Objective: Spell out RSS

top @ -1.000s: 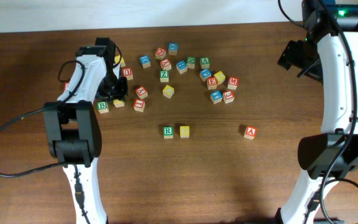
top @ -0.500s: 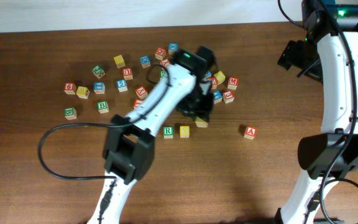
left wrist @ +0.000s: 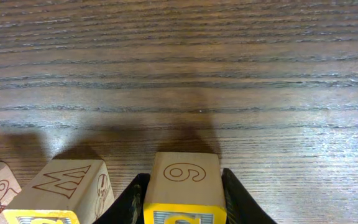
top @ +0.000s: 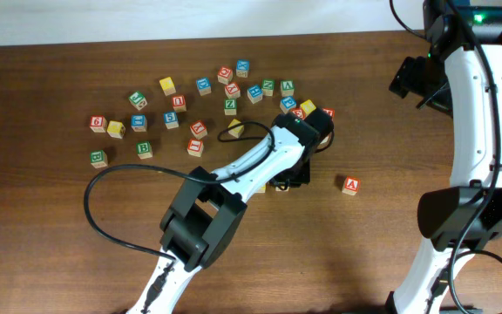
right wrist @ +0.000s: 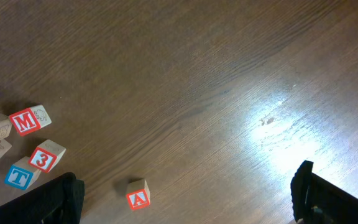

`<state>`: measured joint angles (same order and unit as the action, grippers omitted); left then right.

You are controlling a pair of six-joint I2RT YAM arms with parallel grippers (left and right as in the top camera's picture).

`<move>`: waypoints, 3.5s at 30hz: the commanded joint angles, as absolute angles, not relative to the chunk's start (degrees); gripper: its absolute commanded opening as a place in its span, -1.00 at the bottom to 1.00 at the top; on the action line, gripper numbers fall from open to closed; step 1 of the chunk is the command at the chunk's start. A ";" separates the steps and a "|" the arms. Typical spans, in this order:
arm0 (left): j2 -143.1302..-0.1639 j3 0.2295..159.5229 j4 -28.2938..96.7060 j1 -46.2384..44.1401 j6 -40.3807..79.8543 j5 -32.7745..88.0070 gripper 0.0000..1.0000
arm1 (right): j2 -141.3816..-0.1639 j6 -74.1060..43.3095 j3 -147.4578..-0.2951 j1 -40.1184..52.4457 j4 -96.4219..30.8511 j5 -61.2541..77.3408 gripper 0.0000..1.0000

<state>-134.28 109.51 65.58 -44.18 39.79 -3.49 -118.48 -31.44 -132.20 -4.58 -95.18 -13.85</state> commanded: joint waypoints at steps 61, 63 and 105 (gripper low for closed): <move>-101.36 63.64 41.10 -13.28 29.12 9.34 -1.00 | -93.12 -13.98 -65.63 10.96 -52.62 19.59 -0.92; -101.93 63.00 38.15 -15.38 29.65 9.39 -1.00 | -96.90 -14.06 -63.09 10.98 -47.40 20.51 -0.92; -109.71 62.98 29.12 -25.30 36.38 15.31 -1.00 | -109.25 -14.46 -63.05 22.44 -35.44 19.68 -0.92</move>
<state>-108.77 63.53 29.30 -24.38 35.88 14.50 -108.01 -14.79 -63.42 21.65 -34.85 21.74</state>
